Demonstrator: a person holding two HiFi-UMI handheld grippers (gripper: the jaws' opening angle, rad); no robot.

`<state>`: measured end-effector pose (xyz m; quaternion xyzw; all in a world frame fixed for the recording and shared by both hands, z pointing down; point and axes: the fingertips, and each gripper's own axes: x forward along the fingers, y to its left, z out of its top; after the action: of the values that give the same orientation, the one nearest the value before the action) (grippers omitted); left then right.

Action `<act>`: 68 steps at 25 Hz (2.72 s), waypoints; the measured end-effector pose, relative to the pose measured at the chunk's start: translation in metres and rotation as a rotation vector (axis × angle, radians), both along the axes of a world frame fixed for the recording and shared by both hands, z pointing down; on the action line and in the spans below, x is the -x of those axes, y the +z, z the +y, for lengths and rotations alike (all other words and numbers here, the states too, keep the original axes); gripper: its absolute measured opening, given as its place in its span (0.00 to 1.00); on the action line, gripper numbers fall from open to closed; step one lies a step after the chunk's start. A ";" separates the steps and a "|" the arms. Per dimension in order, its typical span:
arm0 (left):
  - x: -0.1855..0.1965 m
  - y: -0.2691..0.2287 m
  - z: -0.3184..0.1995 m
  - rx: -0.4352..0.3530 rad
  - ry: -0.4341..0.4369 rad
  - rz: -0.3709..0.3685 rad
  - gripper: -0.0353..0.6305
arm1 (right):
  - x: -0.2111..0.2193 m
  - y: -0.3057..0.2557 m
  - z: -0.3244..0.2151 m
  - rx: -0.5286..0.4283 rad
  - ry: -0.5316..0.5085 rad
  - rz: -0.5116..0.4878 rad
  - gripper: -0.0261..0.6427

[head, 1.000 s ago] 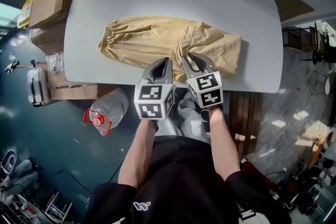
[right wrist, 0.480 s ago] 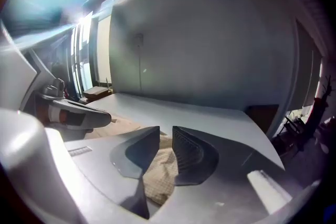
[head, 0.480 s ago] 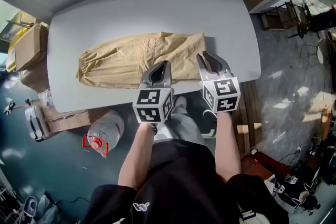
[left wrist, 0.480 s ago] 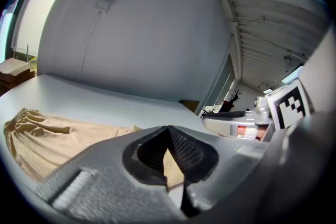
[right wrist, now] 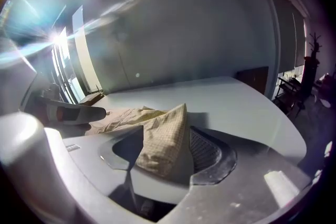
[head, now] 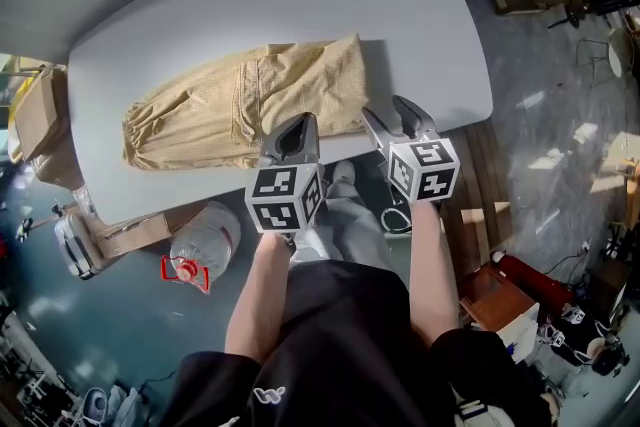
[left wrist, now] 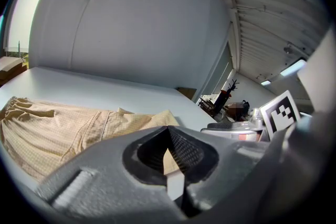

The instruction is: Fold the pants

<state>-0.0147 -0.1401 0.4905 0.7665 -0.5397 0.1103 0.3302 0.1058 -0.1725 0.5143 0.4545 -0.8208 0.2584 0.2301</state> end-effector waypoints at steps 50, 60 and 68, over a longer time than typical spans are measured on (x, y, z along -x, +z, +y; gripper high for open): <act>-0.130 0.019 -0.021 0.035 0.134 0.012 0.06 | -0.175 0.072 0.008 0.261 0.327 -0.025 0.18; -0.144 0.005 -0.031 0.011 0.148 0.033 0.06 | -0.224 0.044 -0.006 0.206 0.375 0.033 0.15; -0.105 -0.002 -0.023 0.010 0.092 0.061 0.06 | -0.194 -0.008 -0.018 0.130 0.331 0.005 0.15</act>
<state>0.0904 -0.1635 0.4881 0.7919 -0.4928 0.1048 0.3451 0.2993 -0.1905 0.5062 0.5682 -0.7158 0.3441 0.2151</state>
